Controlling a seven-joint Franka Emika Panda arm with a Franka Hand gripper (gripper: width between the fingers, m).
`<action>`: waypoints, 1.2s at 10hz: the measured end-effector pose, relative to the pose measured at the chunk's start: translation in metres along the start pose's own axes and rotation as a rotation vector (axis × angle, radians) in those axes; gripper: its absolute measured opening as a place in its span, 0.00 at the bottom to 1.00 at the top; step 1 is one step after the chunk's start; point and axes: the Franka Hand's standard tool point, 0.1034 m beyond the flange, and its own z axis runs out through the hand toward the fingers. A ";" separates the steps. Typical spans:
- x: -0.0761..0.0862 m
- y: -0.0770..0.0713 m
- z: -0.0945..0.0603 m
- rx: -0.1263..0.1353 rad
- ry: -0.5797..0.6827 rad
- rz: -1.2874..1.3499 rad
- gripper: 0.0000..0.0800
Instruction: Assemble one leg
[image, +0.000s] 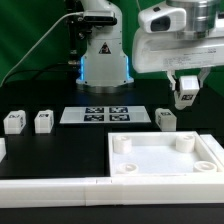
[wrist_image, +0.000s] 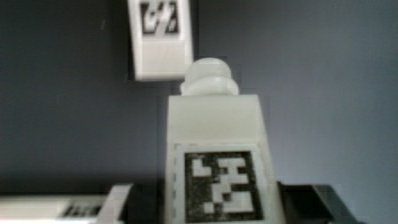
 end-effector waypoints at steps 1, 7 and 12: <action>0.001 -0.001 -0.007 0.001 0.046 -0.003 0.37; 0.022 0.025 -0.011 0.004 0.141 -0.107 0.37; 0.091 0.026 -0.026 0.021 0.205 -0.199 0.37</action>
Offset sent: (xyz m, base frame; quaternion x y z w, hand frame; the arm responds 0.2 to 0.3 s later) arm 0.0000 0.0000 0.0000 0.0000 0.0000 0.0000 1.0000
